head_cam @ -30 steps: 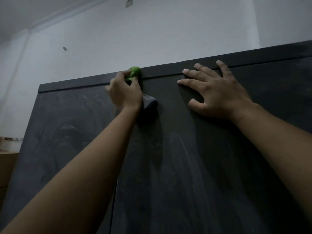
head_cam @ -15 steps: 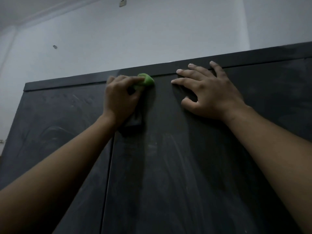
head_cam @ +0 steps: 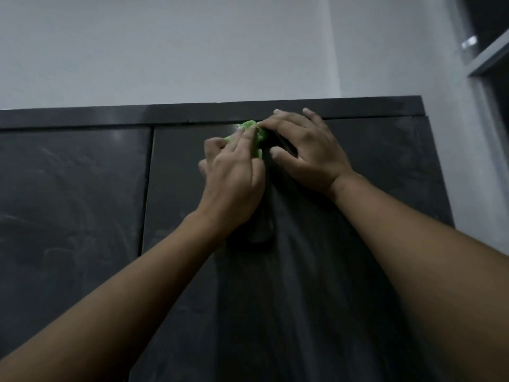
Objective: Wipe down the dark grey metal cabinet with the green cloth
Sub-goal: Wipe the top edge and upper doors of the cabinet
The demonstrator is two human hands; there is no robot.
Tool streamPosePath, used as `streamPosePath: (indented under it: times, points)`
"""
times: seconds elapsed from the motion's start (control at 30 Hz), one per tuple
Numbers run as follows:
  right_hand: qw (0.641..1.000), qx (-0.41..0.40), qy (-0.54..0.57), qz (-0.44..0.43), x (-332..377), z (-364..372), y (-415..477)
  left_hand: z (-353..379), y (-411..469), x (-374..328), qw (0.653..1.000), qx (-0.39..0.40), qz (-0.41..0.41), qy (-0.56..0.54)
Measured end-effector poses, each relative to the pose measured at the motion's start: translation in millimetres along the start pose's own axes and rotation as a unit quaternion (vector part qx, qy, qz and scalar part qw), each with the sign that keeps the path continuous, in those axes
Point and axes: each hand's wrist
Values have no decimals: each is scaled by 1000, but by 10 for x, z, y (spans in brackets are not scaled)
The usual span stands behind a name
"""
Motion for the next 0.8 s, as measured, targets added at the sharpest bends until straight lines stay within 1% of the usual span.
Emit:
streamPosePath:
  times: [0.07, 0.13, 0.2, 0.27, 0.33, 0.4, 0.43, 0.53, 0.6, 0.67, 0.73, 0.77, 0.8]
  points:
    - [999, 2, 34, 34, 75, 15, -7, -42, -20, -95, 997, 33, -2, -69]
    - [994, -17, 61, 89, 219, 40, -51, -99, -20, -123, 985, 80, 3, -156]
    - [989, -13, 45, 139, 370, 59, -144, -116, -45, -96, 967, 114, 19, -225]
    - [984, 10, 22, 174, 487, 58, -248, -131, -101, -73, 954, 145, 41, -260]
    - [979, 18, 17, 202, 556, 32, -308, -127, -138, -41, 940, 193, 47, -277]
    - [970, 19, 20, 240, 631, -10, -316, -119, -155, -17, 928, 208, 38, -306]
    - [965, 23, 20, 259, 676, -16, -316, -125, -150, -4, 916, 208, 22, -342]
    - [954, 36, 21, 296, 848, 47, -410, -169, -92, 7, 863, 214, -20, -457]
    - [951, 47, -5, 306, 913, 134, -517, -215, -52, -11, 853, 236, -34, -464]
    - [943, 64, -72, 318, 906, 183, -585, -285, -23, -50, 853, 262, -35, -451]
    - [931, 80, -151, 321, 897, 166, -580, -376, -18, -76, 852, 304, -21, -426]
    - [927, 84, -185, 315, 902, 152, -559, -420, -27, -66, 854, 317, -13, -412]
    - [925, 84, -210, 305, 919, 140, -538, -460, -51, -58, 863, 313, -4, -396]
Point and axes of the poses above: each hand's wrist, its own y-axis towards the middle knuckle, its own z-axis out of the palm, x = y × z, and after that the axes turned 2 degrees about -z, right-handed
